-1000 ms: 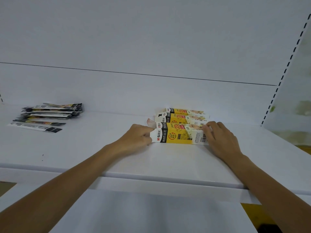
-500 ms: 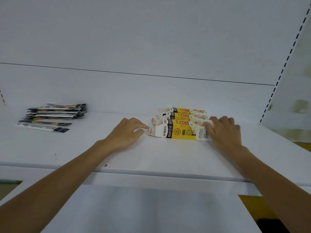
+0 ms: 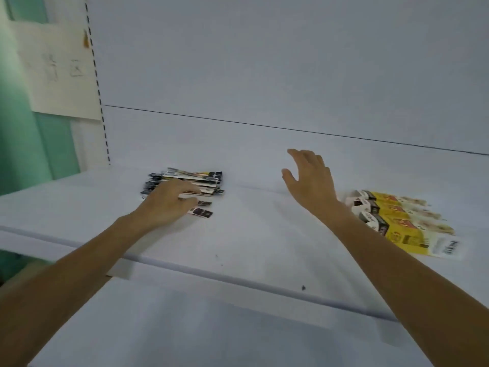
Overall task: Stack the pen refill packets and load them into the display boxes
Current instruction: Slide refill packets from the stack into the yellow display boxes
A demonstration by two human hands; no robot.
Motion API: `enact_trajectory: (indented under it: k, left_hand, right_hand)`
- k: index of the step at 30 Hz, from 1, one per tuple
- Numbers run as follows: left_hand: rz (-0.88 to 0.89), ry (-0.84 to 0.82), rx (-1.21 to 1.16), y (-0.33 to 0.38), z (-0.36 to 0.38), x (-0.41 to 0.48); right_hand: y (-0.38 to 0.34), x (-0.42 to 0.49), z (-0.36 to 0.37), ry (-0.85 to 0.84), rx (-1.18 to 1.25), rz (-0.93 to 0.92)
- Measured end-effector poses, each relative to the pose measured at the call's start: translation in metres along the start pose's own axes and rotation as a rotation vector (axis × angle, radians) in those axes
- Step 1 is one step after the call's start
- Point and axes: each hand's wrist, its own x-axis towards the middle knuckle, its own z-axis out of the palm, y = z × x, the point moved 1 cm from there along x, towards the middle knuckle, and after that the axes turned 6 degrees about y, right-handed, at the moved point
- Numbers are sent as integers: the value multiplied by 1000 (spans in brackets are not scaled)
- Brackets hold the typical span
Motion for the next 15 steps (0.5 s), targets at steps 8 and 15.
enact_trajectory:
  k: [8,15]
  left_hand:
    - [-72,-44,114,-125,-65,23]
    - [139,-226,117,-149,-54,40]
  right_hand:
    - [-93,18,72,-243,165,35]
    - [-132,7,111,-680,279,80]
